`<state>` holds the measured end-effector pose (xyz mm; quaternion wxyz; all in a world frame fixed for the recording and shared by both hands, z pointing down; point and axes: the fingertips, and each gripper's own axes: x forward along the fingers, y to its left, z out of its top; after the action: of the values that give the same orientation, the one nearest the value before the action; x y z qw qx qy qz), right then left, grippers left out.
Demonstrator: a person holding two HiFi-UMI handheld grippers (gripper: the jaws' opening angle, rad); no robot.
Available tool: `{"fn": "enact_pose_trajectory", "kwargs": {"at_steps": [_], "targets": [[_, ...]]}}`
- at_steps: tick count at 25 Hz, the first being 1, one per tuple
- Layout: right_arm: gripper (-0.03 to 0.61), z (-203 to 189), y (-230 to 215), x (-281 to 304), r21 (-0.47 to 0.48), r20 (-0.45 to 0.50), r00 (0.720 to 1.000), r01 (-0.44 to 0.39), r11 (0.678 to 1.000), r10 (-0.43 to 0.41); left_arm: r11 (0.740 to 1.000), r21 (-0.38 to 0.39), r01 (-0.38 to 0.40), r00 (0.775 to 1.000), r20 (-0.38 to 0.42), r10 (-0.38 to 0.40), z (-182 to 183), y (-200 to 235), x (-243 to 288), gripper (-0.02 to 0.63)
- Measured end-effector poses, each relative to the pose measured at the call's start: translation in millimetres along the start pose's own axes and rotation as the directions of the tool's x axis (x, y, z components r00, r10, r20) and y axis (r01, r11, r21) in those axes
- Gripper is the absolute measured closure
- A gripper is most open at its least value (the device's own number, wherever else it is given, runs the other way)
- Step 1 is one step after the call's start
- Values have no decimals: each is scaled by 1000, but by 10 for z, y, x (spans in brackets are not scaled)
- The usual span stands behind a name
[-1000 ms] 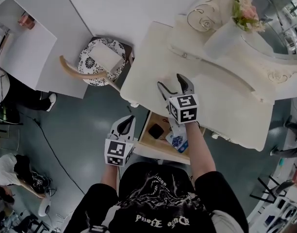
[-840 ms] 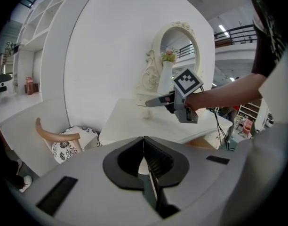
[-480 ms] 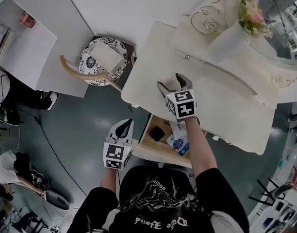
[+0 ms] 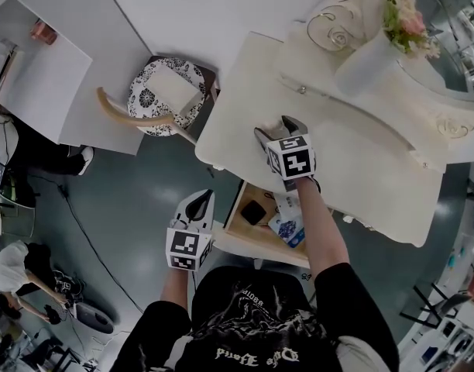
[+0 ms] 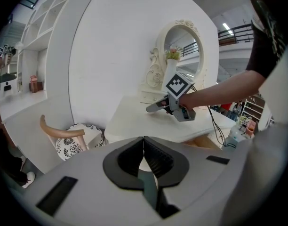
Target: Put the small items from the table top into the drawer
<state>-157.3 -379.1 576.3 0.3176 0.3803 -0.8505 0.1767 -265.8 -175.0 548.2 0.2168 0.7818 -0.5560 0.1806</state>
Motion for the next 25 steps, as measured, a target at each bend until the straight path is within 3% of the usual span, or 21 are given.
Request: {"fn": "enact_pose_trajectory", "kwargs": {"at_steps": [16,25], "targets": [[334,-130,-26,64,-103,-118,993,-10,995,-3,1000,-12,-11,1000,4,11,-64,2,-54,598],[341,-79,17,-248,-117,-23,1000,15,993,-18,999,-26,-23,999,36,24,13,-11,-106,598]]}}
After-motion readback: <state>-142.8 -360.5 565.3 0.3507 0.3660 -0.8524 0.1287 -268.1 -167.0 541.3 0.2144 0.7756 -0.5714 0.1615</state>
